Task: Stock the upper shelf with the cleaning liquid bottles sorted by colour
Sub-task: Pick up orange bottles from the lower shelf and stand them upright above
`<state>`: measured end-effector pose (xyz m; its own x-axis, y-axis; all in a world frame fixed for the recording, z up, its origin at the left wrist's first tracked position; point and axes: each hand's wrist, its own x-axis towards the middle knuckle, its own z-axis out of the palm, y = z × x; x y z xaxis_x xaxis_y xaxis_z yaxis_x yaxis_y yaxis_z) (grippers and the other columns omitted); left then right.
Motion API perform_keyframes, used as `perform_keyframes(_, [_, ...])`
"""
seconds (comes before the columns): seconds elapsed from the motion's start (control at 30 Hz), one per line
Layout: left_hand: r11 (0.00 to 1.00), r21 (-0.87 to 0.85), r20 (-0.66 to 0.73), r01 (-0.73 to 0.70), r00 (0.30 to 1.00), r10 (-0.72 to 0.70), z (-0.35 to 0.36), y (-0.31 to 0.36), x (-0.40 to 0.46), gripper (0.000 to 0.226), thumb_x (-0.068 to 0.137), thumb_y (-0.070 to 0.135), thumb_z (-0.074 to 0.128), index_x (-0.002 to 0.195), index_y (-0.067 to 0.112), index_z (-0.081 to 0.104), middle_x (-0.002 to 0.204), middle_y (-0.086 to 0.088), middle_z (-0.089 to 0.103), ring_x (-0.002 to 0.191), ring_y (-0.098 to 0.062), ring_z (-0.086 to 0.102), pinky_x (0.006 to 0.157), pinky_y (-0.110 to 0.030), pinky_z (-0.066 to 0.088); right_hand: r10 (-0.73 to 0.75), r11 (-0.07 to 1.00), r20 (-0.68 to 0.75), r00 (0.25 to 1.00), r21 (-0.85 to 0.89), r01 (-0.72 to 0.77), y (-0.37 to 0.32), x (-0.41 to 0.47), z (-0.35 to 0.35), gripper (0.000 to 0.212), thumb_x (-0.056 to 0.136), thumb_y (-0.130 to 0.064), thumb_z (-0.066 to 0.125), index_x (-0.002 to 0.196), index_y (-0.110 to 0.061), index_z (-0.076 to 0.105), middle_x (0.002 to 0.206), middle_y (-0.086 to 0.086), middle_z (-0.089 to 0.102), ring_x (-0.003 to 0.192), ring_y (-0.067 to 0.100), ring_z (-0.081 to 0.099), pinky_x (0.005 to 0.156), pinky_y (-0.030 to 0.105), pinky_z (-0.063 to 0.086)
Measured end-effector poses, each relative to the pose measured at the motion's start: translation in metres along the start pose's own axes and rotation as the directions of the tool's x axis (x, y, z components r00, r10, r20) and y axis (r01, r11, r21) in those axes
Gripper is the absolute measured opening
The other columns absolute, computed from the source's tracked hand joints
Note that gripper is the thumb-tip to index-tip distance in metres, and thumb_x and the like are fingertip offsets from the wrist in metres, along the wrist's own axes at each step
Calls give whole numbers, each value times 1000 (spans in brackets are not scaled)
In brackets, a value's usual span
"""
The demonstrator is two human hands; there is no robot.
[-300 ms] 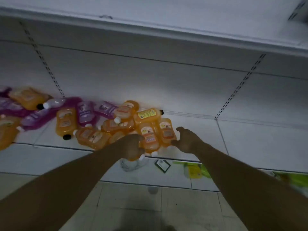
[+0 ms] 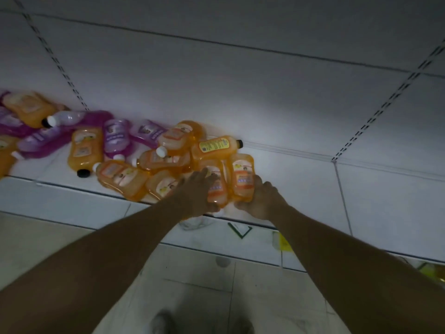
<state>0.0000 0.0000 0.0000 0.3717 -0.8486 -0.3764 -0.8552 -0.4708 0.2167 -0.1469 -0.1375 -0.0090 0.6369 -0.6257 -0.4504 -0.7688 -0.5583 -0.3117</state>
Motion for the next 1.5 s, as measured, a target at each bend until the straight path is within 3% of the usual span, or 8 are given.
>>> perform_keyframes(0.3, [987, 124, -73, 104, 993, -95, 21, 22, 24, 78, 84, 59, 54, 145, 23, 20, 149, -11, 24, 139, -35, 21, 113, -56, 16, 8, 1000, -124, 992, 23, -5, 48, 19, 2, 40, 94, -28, 49, 129, -12, 38, 120, 16, 60, 109, 35, 57, 88, 38, 46])
perform_keyframes(0.47, [967, 253, -33, 35, 999, -28, 11, 20, 44, 75, 86, 66, 42, 145, 23, 24, 150, -10, 25, 138, -38, 21, 112, -52, 21, 9, 978, -71, 997, -206, -23, 68, 28, 10, 58, 94, -60, 41, 129, -15, 52, 127, 13, 50, 117, 29, 46, 93, 37, 42])
perform_keyframes(0.6, [988, 152, 76, 3, 997, -15, 8, -15, 56, 86, 82, 54, 61, 148, 35, 9, 158, -5, 1, 144, -37, 2, 115, -56, 14, 49, 973, -255, 966, 231, 11, 72, 25, 7, 40, 99, -40, 46, 121, -8, 53, 120, 13, 60, 109, 32, 56, 81, 30, 41])
perform_keyframes(0.73, [968, 250, 47, -14, 999, 2, 21, -6, 57, 98, 83, 46, 65, 151, 23, -1, 159, -3, -10, 145, -29, -13, 116, -52, 2, 173, 740, -423, 889, 652, 167, 53, 20, -9, 31, 101, -27, 42, 122, -4, 42, 104, 9, 56, 99, 30, 58, 73, 25, 35])
perform_keyframes(1.0, [954, 299, 104, -4, 994, -28, 19, 5, 69, 115, 71, 60, 70, 150, 25, -6, 157, -10, 3, 145, -35, 0, 114, -56, -1, 229, 645, -533, 814, 710, 284, 35, 35, -24, 45, 103, -35, 34, 146, -21, 29, 145, 6, 43, 129, 23, 45, 108, 41, 38])
perform_keyframes(1.13, [977, 206, 197, -54, 980, 13, 5, 2, 83, 98, 77, 47, 70, 149, 24, 8, 156, -7, 15, 145, -31, 10, 115, -57, 6, 83, 725, -438, 895, 643, 248, 26, 41, -30, 65, 88, -49, 61, 142, -33, 29, 132, 3, 52, 117, 23, 54, 100, 44, 46])
perform_keyframes(1.37, [993, -86, -80, 81, 993, -88, 7, 5, 80, 108, 63, 49, 81, 144, 16, 16, 145, -8, 32, 132, -31, 34, 110, -47, 30, 79, 832, -513, 855, 507, 227, 42, 32, -44, 55, 96, -38, 49, 146, -27, 28, 129, 9, 58, 114, 30, 56, 94, 34, 42])
perform_keyframes(1.5, [950, -294, -111, 103, 984, -141, 7, 14, 82, 112, 56, 51, 84, 140, 22, 16, 139, -3, 40, 124, -29, 45, 99, -44, 44, 93, 808, -472, 876, 550, 211, 45, 33, -30, 67, 81, -58, 54, 139, -29, 37, 134, 3, 53, 119, 25, 54, 100, 41, 45])
